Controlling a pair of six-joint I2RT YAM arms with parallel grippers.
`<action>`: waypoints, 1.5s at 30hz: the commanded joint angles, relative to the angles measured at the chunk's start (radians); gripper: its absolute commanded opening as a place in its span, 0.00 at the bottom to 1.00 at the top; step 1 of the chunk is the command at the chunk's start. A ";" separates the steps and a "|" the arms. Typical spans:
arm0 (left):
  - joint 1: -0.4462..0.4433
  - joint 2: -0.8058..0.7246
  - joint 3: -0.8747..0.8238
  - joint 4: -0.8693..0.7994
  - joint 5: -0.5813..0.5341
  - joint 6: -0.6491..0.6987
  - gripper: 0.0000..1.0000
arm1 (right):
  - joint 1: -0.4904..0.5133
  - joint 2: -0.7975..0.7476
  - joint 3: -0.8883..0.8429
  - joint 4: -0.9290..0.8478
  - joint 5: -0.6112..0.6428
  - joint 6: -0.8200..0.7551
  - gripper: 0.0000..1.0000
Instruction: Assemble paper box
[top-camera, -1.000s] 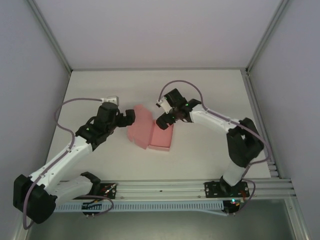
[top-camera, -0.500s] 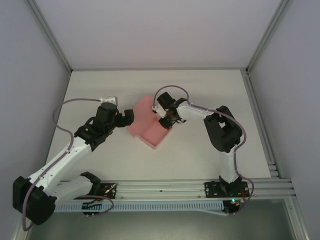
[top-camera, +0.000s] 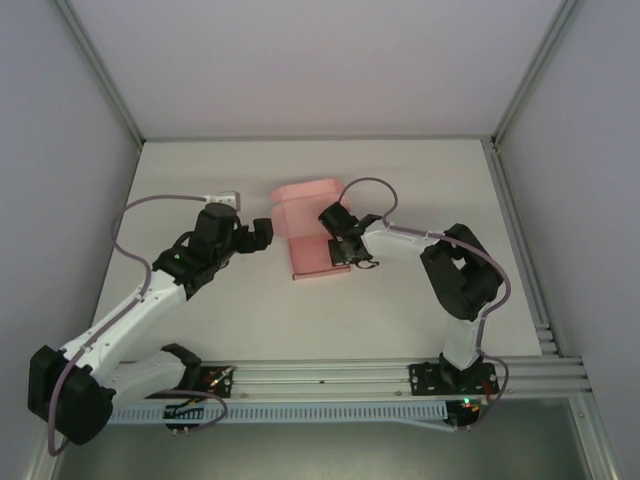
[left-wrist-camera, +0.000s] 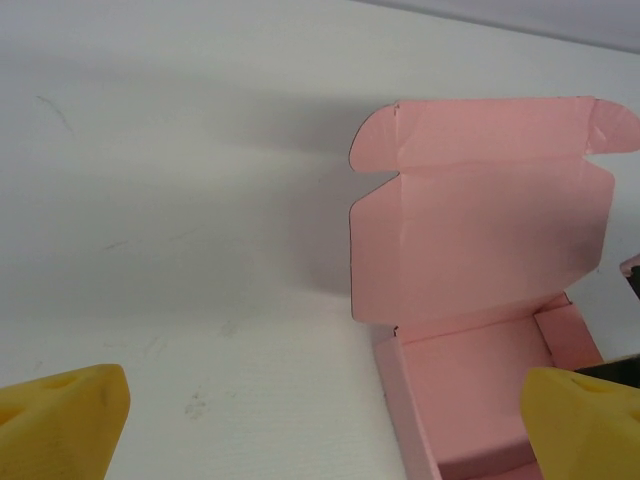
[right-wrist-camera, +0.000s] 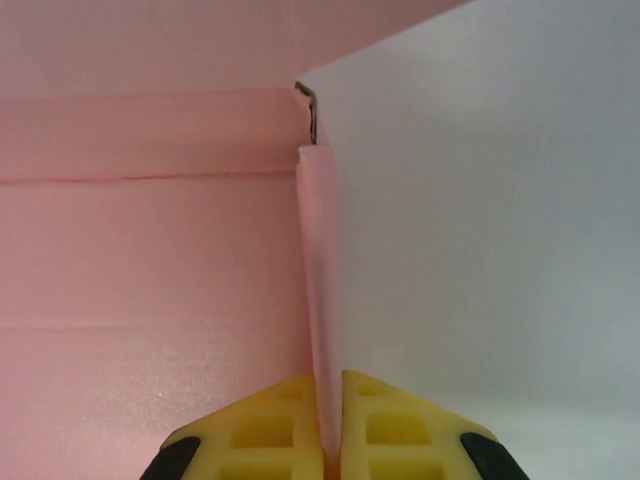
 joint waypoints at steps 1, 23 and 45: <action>0.007 0.031 0.030 0.012 0.027 -0.010 1.00 | 0.034 -0.024 -0.018 -0.045 0.044 0.168 0.03; 0.154 0.320 0.160 0.092 0.401 0.203 1.00 | 0.022 -0.235 -0.016 0.049 0.135 -0.089 0.89; 0.226 0.730 0.489 -0.076 0.703 0.598 0.33 | -0.344 -0.005 0.173 0.181 -0.641 -0.552 0.57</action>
